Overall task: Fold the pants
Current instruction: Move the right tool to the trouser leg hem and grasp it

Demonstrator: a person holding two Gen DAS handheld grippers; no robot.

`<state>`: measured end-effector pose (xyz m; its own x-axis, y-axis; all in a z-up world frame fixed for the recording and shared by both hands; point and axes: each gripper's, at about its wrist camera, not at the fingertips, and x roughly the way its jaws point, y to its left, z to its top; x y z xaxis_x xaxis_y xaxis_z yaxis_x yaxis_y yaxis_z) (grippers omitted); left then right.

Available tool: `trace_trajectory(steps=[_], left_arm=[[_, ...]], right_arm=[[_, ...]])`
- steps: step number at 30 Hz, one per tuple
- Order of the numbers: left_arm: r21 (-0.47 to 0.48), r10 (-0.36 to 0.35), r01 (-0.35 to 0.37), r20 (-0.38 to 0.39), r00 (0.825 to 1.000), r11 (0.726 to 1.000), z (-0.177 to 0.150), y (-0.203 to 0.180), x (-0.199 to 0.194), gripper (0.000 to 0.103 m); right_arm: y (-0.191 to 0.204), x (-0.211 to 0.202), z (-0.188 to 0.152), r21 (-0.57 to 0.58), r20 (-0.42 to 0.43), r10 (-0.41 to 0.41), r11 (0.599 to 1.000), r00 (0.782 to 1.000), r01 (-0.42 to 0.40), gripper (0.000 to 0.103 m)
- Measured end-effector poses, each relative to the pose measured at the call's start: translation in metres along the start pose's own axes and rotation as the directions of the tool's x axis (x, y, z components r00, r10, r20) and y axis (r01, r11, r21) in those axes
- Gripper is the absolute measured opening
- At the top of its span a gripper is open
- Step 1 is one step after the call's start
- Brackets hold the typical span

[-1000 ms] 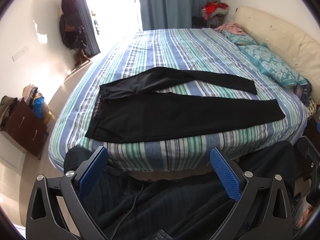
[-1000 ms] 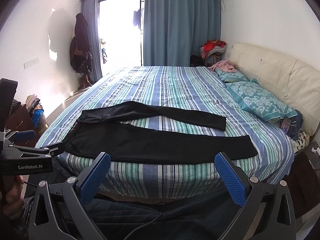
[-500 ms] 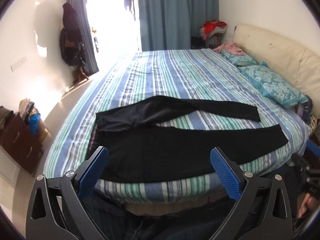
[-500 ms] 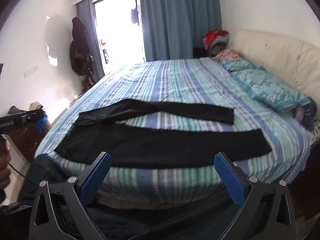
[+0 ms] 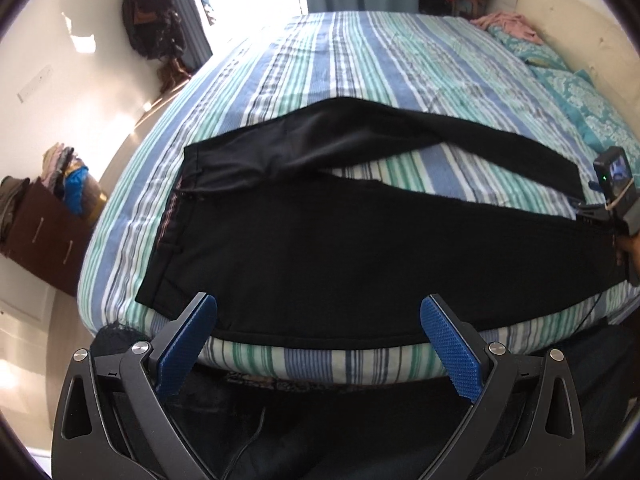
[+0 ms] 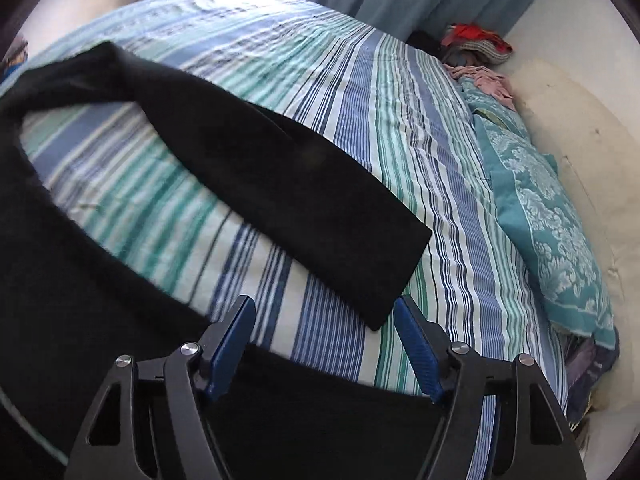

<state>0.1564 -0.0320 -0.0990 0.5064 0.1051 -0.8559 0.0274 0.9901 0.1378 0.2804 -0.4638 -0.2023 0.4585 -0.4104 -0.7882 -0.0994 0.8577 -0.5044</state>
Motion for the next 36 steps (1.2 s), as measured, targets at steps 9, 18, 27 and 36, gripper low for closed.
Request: trace_trajectory(steps=[9,18,27,36], left_arm=[[-0.004,0.036,-0.036,-0.096,0.995,0.999,0.004,-0.003,0.036,0.102],[0.017,-0.017,0.018,-0.07,0.997,1.0,0.025,-0.019,0.039,0.102],[0.02,-0.038,0.04,-0.093,0.995,0.999,0.033,-0.035,0.057,0.102],[0.05,-0.016,0.026,-0.197,0.98,0.998,0.025,-0.051,0.1,0.102]], right_arm=[[-0.023,0.062,0.034,-0.005,-0.039,-0.021,1.0,0.999,0.021,0.005],[-0.103,-0.022,0.14,0.12,0.133,-0.01,0.993,0.991,-0.006,0.005],[-0.199,0.104,0.222,0.436,-0.07,-0.135,0.887,0.988,0.152,0.046],[-0.216,0.202,0.1,0.857,0.211,0.402,0.362,0.891,-0.367,0.046]])
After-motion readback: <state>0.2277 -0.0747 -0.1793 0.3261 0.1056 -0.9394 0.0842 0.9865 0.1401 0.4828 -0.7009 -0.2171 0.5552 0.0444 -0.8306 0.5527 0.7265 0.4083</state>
